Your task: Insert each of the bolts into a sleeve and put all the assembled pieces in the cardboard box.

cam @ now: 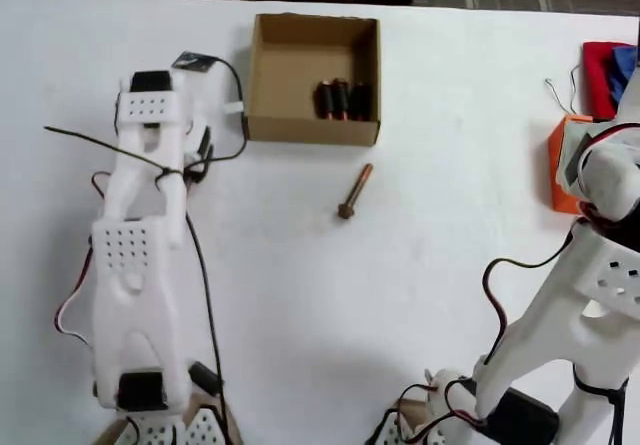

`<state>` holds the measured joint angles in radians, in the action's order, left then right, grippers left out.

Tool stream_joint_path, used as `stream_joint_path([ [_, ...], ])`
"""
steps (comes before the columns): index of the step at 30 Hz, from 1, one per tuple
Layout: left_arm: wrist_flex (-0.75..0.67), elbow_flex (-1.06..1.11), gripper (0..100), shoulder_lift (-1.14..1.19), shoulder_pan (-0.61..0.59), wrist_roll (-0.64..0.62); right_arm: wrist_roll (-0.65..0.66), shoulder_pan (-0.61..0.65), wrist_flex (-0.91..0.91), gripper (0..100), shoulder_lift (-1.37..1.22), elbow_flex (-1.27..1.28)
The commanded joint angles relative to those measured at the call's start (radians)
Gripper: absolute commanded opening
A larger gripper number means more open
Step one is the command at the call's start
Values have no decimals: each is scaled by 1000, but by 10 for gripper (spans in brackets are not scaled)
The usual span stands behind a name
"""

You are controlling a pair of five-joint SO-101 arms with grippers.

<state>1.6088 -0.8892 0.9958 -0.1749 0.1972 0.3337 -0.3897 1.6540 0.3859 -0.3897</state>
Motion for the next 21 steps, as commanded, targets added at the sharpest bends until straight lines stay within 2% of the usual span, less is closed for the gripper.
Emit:
stream_joint_path([
  [1, -14, -30, 29, -5, -11, 2, -2, 12, 1, 21, 36, -49],
  [5, 35, -38, 26, -20, -6, -2, -6, 13, 1, 21, 36, -49],
  [9, 163, -163, 26, -57, -2, -3, -11, 31, 1, 21, 36, -48],
  [12, 180, -268, 26, -135, -9, -5, -14, 79, 5, 21, 61, -41],
  [16, 181, -297, 26, -338, -5, -5, -68, 151, 22, 21, 168, -40],
  [21, 181, -90, 26, -717, -3, -5, -83, 222, 19, 21, 335, 35],
])
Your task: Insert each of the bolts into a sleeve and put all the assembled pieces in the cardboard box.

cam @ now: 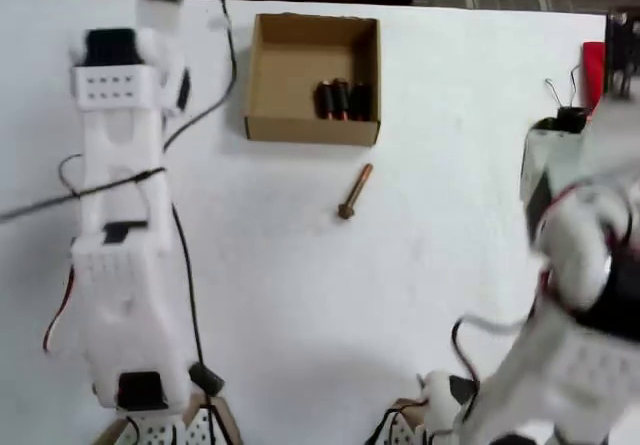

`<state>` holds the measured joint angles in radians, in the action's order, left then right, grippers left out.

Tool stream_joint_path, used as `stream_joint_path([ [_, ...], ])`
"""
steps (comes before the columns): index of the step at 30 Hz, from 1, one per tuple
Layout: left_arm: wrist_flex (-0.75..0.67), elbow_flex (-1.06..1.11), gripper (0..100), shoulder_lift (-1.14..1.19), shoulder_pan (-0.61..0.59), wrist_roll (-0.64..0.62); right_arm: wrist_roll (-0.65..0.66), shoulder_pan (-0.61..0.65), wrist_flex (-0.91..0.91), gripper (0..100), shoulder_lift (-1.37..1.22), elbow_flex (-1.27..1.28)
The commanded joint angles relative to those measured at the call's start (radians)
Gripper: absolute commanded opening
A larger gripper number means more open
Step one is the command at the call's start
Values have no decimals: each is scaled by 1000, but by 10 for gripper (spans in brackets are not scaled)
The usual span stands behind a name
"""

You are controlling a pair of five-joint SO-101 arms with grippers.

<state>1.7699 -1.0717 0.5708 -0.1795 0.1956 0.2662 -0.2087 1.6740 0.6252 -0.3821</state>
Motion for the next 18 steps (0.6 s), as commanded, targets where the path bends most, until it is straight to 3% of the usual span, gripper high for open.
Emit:
stream_joint_path([
  [1, 20, 165, 26, -379, 2, -3, -15, 56, -5, 21, 127, 61],
  [5, 17, 467, 26, -744, 2, -5, -23, 157, -77, 21, 237, 239],
  [10, -29, 670, 27, -1129, 3, -3, -158, 308, -335, 21, 392, 562],
  [12, -69, 733, 27, -1211, 0, -34, -219, 372, -461, 21, 460, 710],
  [14, -103, 805, 27, -1250, -5, -141, -247, 452, -593, 21, 515, 852],
  [18, -114, 905, 27, -1295, -29, -153, -144, 550, -776, 21, 585, 1048],
])
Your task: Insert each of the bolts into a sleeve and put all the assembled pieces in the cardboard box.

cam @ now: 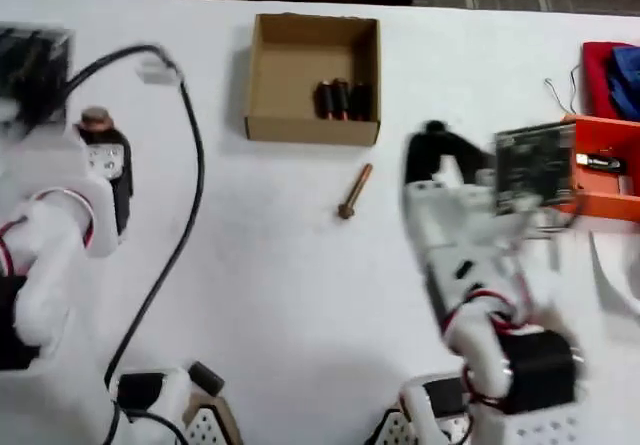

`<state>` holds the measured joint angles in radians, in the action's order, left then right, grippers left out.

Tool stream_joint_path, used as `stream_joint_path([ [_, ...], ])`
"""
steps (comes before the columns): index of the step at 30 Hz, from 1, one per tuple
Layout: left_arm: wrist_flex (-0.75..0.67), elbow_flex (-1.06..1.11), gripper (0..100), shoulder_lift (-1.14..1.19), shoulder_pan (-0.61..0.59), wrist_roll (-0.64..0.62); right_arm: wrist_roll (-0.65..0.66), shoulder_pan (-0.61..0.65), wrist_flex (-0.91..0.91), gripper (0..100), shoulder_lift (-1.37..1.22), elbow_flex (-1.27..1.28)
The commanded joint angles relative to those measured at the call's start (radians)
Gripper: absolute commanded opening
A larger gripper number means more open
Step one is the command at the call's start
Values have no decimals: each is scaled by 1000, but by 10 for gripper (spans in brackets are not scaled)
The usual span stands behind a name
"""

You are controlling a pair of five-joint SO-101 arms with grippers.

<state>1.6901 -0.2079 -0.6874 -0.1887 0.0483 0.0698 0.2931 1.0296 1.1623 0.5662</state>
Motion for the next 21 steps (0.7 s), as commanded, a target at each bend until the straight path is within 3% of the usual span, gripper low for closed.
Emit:
stream_joint_path([
  [1, -34, 44, 27, -44, -21, 8, 75, 58, -143, 21, 54, 124],
  [7, -34, 50, 39, -83, -100, -40, 98, 54, -148, 21, 56, 195],
  [10, -101, 50, 27, -91, -100, -54, 98, 59, -151, 21, 56, 215],
  [14, -262, 51, 28, -91, -95, -241, 81, 58, -245, 21, 64, 252],
  [18, -420, 51, 28, -86, 18, -543, -38, 67, -486, 21, 64, 368],
  [21, -526, 53, 27, -83, 187, -577, -51, 119, -654, 21, 64, 453],
])
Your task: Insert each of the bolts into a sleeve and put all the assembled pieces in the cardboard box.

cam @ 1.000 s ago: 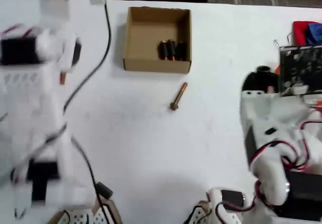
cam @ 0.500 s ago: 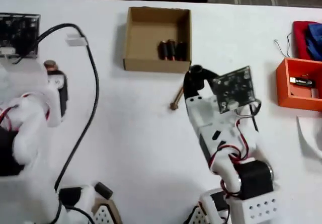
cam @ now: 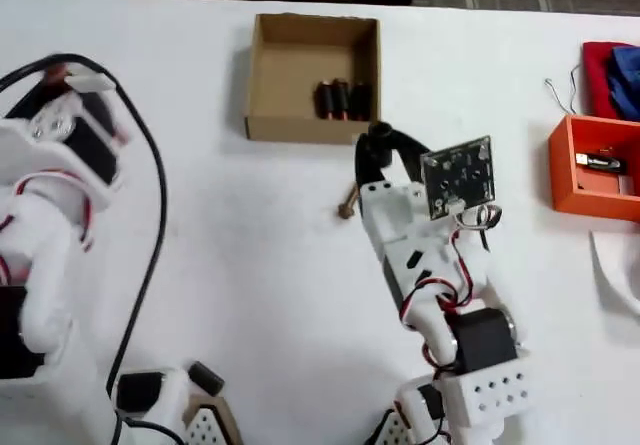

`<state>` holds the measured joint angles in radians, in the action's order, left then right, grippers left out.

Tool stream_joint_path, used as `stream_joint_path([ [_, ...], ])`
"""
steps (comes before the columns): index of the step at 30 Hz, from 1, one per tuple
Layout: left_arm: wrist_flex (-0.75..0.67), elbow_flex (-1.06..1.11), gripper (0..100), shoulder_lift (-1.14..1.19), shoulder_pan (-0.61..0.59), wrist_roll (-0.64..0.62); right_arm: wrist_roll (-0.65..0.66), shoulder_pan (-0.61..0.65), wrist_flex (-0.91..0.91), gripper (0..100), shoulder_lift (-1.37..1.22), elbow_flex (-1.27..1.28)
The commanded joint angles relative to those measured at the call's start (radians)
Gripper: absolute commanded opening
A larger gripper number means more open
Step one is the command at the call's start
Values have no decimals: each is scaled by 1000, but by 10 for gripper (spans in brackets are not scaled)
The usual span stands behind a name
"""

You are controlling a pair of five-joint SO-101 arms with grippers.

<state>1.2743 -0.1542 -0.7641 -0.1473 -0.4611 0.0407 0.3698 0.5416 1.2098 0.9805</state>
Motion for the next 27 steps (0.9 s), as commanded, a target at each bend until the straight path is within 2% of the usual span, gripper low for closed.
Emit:
stream_joint_path([
  [1, -138, -1, 27, -6, 201, -66, -21, 68, -217, 21, 16, 63],
  [4, -199, 4, 27, 5, 322, -63, -23, 130, -352, 21, 16, 110],
  [9, -295, 87, 27, 66, 365, -63, -20, 139, -444, 21, 18, 109],
  [11, -350, 117, 27, 80, 367, -61, -20, 137, -443, 21, 18, 101],
  [14, -390, 127, 27, 84, 370, 8, -18, 139, -420, 21, 18, 101],
  [20, -388, 133, 27, 89, 483, 152, -15, 143, -406, 21, 18, 101],
  [24, -390, 134, 27, 92, 545, 172, 63, 145, -406, 21, 12, 103],
  [27, -390, 134, 27, 92, 555, 172, 72, 143, -406, 21, 13, 103],
])
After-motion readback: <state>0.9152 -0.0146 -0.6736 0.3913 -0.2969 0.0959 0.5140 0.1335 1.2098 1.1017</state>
